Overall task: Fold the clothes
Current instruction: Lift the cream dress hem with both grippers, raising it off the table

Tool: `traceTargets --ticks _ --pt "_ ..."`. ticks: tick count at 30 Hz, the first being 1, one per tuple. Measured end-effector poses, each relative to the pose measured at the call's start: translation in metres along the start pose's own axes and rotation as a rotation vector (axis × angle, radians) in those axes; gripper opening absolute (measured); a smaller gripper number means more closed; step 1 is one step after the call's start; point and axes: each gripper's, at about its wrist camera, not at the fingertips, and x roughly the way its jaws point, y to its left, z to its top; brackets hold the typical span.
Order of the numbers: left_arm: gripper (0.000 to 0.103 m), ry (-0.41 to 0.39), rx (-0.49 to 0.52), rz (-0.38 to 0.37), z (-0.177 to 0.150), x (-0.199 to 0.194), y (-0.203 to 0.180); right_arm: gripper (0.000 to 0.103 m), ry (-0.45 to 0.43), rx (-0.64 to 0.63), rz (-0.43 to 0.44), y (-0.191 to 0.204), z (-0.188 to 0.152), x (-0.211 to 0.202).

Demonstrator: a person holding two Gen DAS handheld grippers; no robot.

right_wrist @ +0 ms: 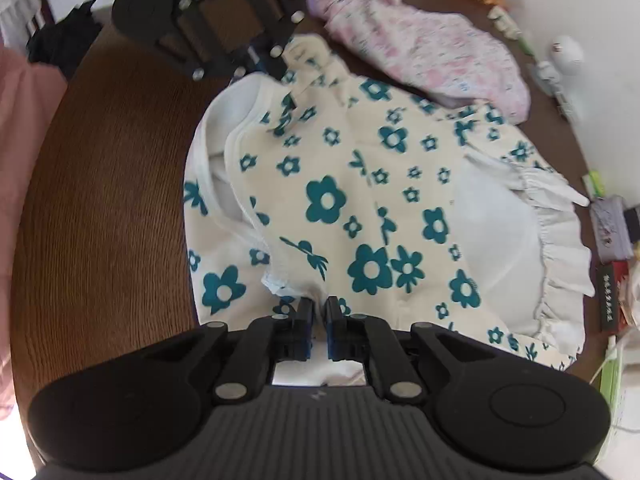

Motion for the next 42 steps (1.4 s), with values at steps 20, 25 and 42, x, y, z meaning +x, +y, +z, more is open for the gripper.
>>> traceTargets --ticks 20,25,42 --pt "0.006 0.003 0.091 0.012 -0.005 -0.029 -0.041 0.008 -0.194 0.539 -0.067 0.08 -0.05 -0.043" --pt "0.02 0.015 0.149 0.012 -0.018 -0.024 -0.043 0.043 -0.164 0.357 -0.159 0.105 -0.048 -0.038" --pt "0.026 0.005 0.576 0.019 -0.011 0.001 -0.058 0.063 0.03 -0.2 -0.293 0.14 -0.032 -0.008"
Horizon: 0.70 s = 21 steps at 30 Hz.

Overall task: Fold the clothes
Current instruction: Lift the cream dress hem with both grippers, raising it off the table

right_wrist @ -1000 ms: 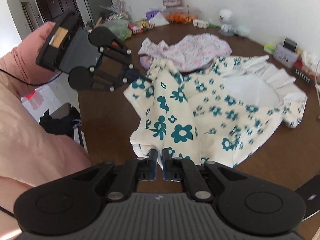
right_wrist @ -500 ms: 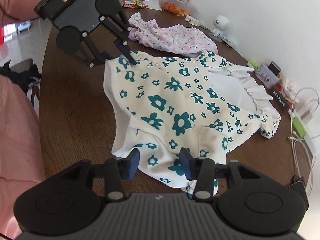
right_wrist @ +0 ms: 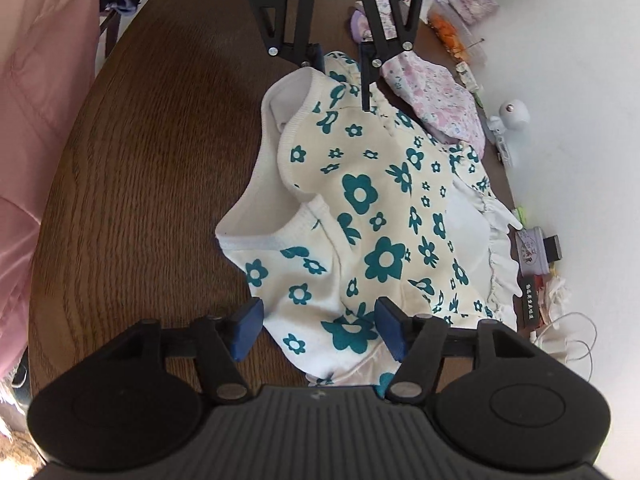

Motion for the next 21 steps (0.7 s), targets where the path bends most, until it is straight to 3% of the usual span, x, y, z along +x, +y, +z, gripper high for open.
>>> traceTargets --ticks 5,7,9,11,16,21 --pt "0.013 0.004 0.005 -0.056 -0.001 0.006 0.004 0.061 0.007 0.076 0.146 -0.03 0.007 0.014" --pt "0.007 0.004 0.006 -0.07 -0.002 0.008 0.005 0.048 0.01 0.126 0.202 -0.043 0.008 0.02" --pt "0.004 -0.005 0.008 -0.08 -0.003 0.007 0.005 0.013 0.021 0.177 0.254 -0.052 0.008 0.024" --pt "0.002 -0.017 -0.005 -0.08 -0.004 0.005 0.005 0.01 0.025 0.188 0.272 -0.053 0.007 0.025" --pt "0.0 -0.055 -0.113 -0.029 -0.009 -0.007 0.012 0.005 -0.009 0.225 0.203 -0.045 0.0 0.012" --pt "0.0 -0.064 -0.207 0.14 -0.002 -0.036 0.021 0.005 -0.107 0.316 0.016 -0.049 -0.01 -0.03"
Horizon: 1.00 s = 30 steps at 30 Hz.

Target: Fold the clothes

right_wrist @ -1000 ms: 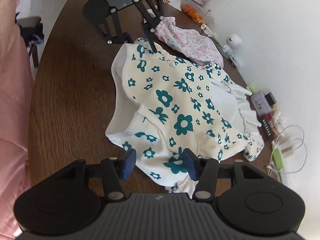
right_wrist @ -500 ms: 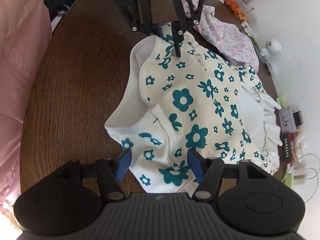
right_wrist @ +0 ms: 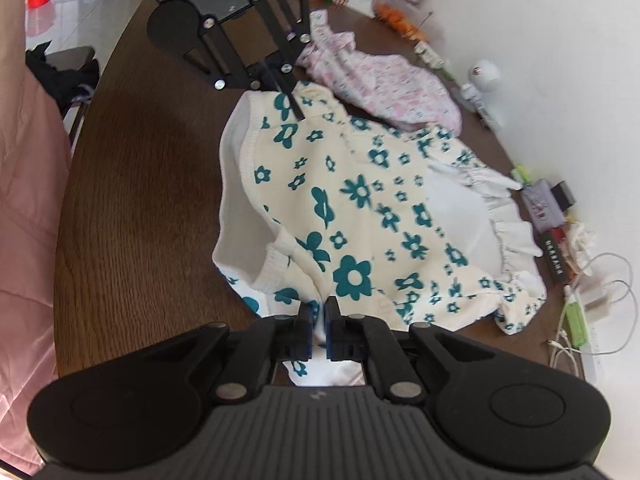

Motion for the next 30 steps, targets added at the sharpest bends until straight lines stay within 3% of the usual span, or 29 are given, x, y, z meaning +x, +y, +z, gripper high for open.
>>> traceTargets --ticks 5,11,15,19,22,24,26,30 --pt "0.0 -0.014 -0.08 0.186 0.021 -0.037 0.024 0.004 -0.058 0.001 -0.207 -0.009 0.017 -0.045" --pt "0.0 -0.011 -0.177 0.445 0.058 -0.084 0.1 0.004 -0.064 -0.086 -0.52 -0.036 0.063 -0.102" --pt "0.0 0.003 -0.184 0.663 0.093 -0.126 0.162 0.004 -0.068 -0.1 -0.728 -0.073 0.109 -0.153" --pt "0.0 0.012 -0.275 0.804 0.125 -0.172 0.23 0.004 -0.078 -0.091 -0.867 -0.104 0.154 -0.206" --pt "0.0 0.035 -0.351 0.899 0.141 -0.202 0.271 0.004 -0.074 -0.032 -0.922 -0.131 0.181 -0.239" --pt "0.0 0.003 -0.404 0.883 0.147 -0.218 0.283 0.004 -0.097 0.008 -0.921 -0.141 0.19 -0.251" --pt "0.0 -0.023 -0.413 0.817 0.152 -0.22 0.279 0.004 -0.122 0.024 -0.912 -0.144 0.195 -0.253" --pt "0.002 -0.009 -0.435 0.595 0.14 -0.185 0.252 0.004 -0.09 -0.027 -0.892 -0.137 0.193 -0.224"
